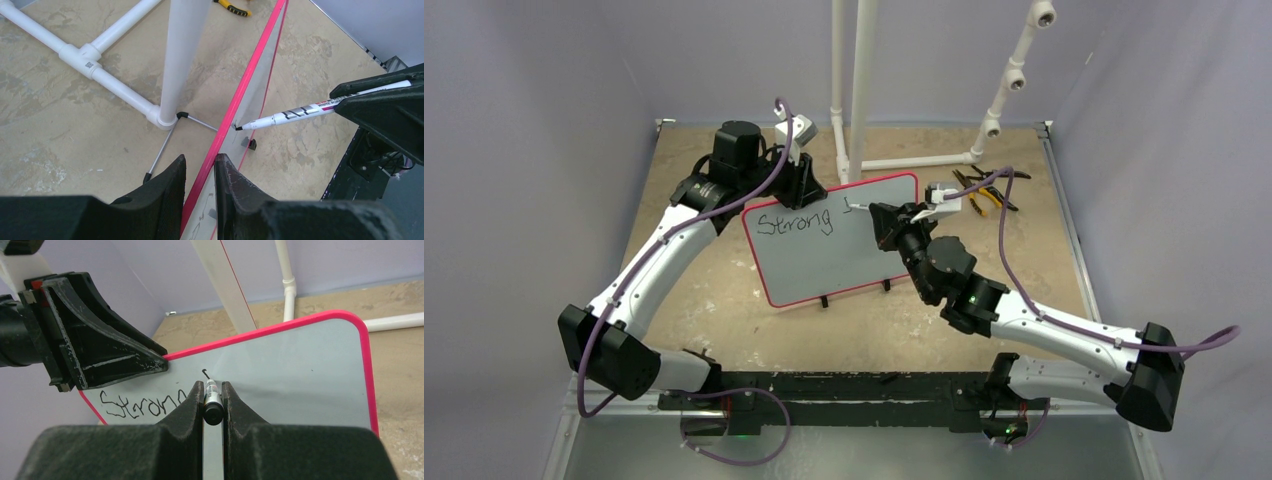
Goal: Write a sentence on the whiteboard
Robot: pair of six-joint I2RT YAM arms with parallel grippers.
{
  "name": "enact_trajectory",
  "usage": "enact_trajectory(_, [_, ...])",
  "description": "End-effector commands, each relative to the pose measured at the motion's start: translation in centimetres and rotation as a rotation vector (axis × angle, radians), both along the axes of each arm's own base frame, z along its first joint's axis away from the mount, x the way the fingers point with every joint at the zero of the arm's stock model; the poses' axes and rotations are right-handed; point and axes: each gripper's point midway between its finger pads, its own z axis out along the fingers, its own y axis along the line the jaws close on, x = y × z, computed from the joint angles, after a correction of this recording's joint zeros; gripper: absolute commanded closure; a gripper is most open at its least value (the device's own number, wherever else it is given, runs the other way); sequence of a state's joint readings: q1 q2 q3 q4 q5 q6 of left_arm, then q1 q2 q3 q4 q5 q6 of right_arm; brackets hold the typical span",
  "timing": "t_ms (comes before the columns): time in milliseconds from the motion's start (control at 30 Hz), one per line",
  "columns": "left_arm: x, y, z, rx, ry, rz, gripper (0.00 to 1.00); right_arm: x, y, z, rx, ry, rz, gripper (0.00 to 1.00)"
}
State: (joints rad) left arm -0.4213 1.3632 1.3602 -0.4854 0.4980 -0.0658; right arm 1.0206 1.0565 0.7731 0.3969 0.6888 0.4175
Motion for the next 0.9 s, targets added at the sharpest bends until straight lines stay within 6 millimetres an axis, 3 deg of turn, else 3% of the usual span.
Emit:
enact_trajectory(0, [0.4, 0.0, -0.8, 0.021, 0.028, 0.012, 1.00, -0.3, -0.6, -1.0, -0.004, 0.034, -0.009, 1.00])
enact_trajectory(233, [0.5, 0.0, -0.7, 0.021, 0.025, 0.011, 1.00, -0.2, -0.2, -2.7, -0.042, 0.072, -0.003, 1.00])
enact_trajectory(467, [0.4, 0.0, -0.7, 0.023, 0.029, 0.012, 1.00, -0.2, -0.5, -2.9, -0.048, 0.082, -0.017, 1.00])
enact_trajectory(867, [0.2, 0.2, -0.7, 0.028, 0.029, 0.014, 1.00, -0.7, -1.9, -0.1, 0.025, 0.034, -0.036, 1.00])
